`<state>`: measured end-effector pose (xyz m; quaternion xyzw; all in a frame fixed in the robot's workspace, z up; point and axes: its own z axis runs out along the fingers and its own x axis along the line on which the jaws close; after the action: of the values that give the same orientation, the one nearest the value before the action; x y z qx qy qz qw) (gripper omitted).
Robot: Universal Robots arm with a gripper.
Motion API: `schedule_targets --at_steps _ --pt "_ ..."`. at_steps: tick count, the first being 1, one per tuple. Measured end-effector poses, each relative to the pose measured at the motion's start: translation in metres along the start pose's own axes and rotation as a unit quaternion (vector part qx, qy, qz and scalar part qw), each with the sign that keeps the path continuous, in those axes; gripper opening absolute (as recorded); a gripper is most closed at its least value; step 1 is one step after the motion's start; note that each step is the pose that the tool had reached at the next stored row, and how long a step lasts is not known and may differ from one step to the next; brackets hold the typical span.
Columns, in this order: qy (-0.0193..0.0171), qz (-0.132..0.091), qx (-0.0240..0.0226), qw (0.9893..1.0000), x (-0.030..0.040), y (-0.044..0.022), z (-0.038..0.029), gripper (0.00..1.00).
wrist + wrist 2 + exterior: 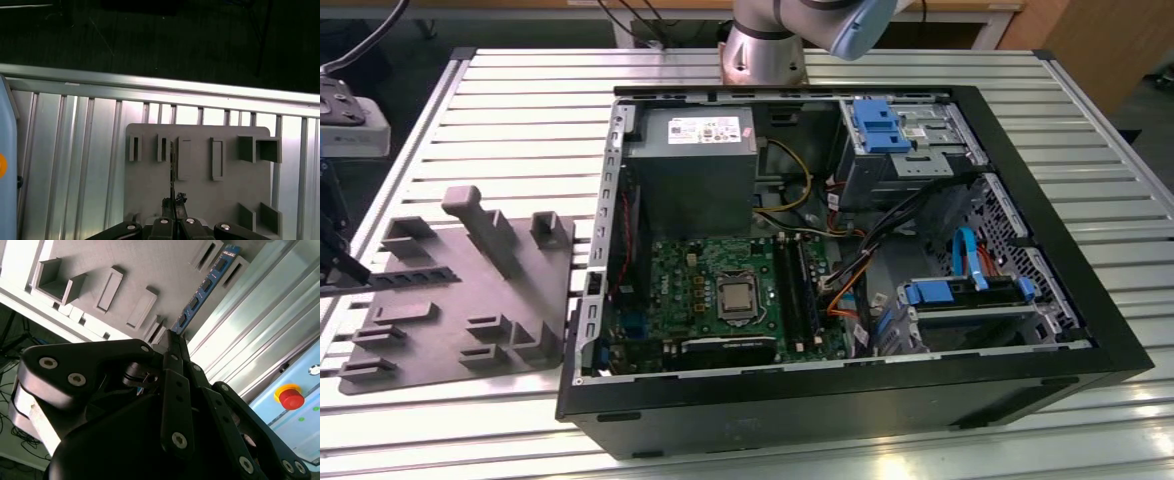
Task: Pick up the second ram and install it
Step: 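Pick up the second ram and move it above second insertion slot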
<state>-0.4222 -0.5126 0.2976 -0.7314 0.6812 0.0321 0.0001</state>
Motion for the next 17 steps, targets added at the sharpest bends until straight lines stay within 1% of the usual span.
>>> schedule_targets --at_steps 12,17 --pt "-0.0045 0.000 0.0003 1.0000 -0.0004 0.0003 -0.0077 0.11" --pt "-0.0061 0.000 0.0004 1.0000 -0.0005 0.0004 -0.0098 0.11"
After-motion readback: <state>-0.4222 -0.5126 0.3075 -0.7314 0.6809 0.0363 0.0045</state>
